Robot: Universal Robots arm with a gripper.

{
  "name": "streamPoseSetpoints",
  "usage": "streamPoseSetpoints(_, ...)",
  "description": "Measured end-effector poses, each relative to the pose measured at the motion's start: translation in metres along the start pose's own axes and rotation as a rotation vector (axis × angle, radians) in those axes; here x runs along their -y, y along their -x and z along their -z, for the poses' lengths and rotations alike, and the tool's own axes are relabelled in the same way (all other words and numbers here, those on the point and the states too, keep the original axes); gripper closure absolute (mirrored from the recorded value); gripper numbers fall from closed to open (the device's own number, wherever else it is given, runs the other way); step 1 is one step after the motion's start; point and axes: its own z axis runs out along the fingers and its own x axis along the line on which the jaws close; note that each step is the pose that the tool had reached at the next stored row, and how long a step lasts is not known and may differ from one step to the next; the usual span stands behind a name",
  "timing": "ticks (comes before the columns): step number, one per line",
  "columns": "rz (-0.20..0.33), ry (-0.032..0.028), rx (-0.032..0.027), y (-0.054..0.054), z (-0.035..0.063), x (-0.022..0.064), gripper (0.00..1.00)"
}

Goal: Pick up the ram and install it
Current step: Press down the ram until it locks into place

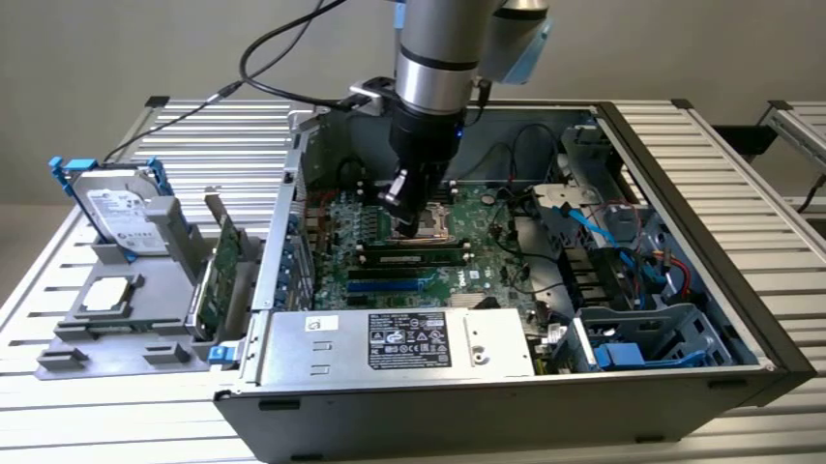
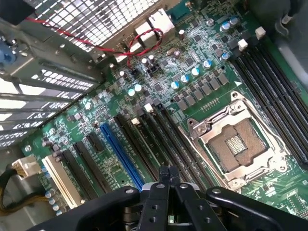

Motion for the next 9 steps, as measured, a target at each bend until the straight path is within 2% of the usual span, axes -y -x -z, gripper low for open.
streamPoseSetpoints(9,-0.148,0.0195,0.0063,0.0003,-0.0023,0.0001,0.89)
